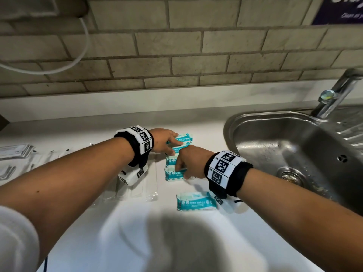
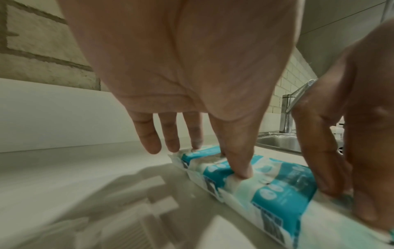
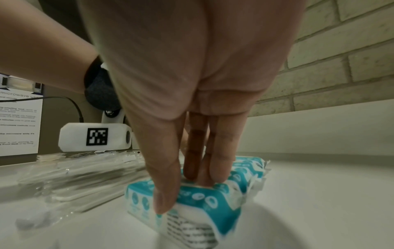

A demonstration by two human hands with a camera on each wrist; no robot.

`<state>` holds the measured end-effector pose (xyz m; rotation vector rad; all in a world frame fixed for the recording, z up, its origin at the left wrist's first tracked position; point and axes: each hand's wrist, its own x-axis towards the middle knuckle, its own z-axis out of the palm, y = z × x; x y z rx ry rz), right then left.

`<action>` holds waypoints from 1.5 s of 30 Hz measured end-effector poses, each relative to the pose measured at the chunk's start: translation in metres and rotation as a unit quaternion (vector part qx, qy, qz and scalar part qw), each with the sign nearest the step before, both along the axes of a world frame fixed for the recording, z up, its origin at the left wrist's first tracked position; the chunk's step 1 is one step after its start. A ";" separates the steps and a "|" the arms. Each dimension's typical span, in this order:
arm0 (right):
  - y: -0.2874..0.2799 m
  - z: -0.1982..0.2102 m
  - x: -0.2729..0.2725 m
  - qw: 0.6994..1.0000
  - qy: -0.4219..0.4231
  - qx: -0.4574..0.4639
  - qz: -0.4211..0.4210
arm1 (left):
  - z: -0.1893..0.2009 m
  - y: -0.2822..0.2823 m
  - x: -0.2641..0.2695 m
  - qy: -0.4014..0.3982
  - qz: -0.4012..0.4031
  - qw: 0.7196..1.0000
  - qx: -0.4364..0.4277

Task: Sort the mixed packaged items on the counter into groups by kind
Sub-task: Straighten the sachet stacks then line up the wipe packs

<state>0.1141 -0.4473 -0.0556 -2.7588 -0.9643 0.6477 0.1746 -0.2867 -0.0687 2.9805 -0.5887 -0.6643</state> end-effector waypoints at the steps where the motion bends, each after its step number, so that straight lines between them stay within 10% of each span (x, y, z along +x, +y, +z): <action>1: 0.000 0.000 -0.001 1.000 -0.001 0.001 0.000 | -0.001 0.000 0.000 0.001 0.000 1.000 0.000; 45: -0.003 -0.008 -0.032 0.997 -0.003 0.037 0.073 | 0.008 -0.014 -0.035 -0.012 -0.039 0.999 0.015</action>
